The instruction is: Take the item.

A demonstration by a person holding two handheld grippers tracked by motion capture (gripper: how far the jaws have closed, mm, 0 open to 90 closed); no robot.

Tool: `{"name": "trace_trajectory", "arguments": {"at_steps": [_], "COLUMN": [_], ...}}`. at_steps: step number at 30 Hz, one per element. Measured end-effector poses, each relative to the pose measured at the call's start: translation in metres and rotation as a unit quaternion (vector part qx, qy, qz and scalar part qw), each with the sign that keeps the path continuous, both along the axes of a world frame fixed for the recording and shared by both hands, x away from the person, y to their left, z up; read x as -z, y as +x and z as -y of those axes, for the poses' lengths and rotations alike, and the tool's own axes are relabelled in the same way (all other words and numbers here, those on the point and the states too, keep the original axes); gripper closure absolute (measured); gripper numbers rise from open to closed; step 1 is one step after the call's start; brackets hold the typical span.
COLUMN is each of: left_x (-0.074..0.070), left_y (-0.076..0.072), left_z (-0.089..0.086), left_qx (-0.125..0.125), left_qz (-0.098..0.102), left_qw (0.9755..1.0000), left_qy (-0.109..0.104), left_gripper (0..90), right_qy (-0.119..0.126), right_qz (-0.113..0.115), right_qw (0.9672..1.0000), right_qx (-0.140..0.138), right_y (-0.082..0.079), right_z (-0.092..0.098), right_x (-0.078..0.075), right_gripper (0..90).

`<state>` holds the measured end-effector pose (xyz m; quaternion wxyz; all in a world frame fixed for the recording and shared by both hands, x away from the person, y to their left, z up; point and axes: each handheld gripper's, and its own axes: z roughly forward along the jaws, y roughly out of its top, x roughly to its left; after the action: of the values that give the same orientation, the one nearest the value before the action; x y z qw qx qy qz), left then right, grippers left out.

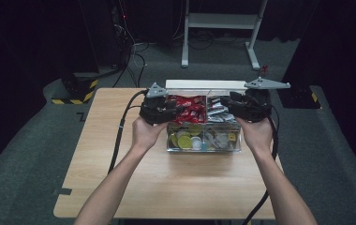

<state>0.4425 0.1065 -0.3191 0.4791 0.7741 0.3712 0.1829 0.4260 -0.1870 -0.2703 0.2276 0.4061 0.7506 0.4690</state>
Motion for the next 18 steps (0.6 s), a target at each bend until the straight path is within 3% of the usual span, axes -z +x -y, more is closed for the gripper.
{"name": "trace_trajectory", "arguments": {"at_steps": [12, 18], "left_x": [0.002, 0.002], "left_y": [0.007, 0.006], "left_z": [0.013, 0.015], "left_qx": [0.002, 0.006], "left_qz": [0.001, 0.002], "left_qw": [0.9995, 0.9994], "left_qy": [0.032, 0.035], "left_gripper": [73.7, 80.6], "right_qy": [0.001, 0.002], "right_qz": [-0.001, 0.001], "right_qw": [1.0000, 1.0000], "right_qx": [0.002, 0.001], "right_y": [0.000, 0.001], "right_z": [-0.001, 0.000], "right_x": [0.001, 0.002], "right_gripper": [56.2, 56.2]}}
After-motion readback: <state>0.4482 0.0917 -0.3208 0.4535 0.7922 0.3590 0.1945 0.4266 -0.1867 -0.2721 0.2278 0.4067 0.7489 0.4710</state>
